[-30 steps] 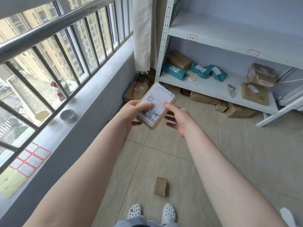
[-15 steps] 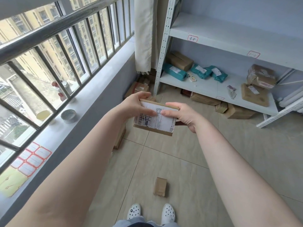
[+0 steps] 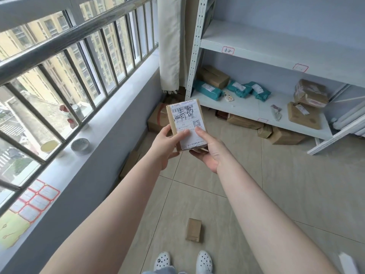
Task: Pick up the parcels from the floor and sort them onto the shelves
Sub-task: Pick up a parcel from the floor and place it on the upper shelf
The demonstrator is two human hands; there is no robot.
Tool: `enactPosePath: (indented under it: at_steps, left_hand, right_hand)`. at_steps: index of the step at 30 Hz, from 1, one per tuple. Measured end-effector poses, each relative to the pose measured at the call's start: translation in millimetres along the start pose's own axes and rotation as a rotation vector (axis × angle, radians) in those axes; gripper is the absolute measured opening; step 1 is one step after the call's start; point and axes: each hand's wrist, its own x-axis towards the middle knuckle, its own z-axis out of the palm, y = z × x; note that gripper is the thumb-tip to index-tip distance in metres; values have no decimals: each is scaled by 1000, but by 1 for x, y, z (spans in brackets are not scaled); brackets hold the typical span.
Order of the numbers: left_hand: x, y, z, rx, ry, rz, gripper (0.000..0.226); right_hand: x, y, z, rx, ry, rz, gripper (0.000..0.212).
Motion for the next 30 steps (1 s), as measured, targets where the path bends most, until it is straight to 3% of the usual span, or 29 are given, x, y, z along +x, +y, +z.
enactPosePath:
  at_steps: [5,14,17,20,30]
  left_hand:
    - [-1,6,-4,93,-106,5,50]
    - [1,1,37,55,-131,19,46]
    - [5,-2,60,50,-144,24,47]
    - [9,-1,91,53,-149,30,46]
    - [43,-16,257,44,-67,21,49]
  right_hand:
    - [-2,-2,-12,-83,9,-133,32]
    - [-10,0,-47,-27,91,-168,46]
    - [-9,-6,-69,-35,112,-187,35]
    - [-8,-16,-98,-39,105,-198,24]
    - [16,-77,-258,-79,64,-171,34]
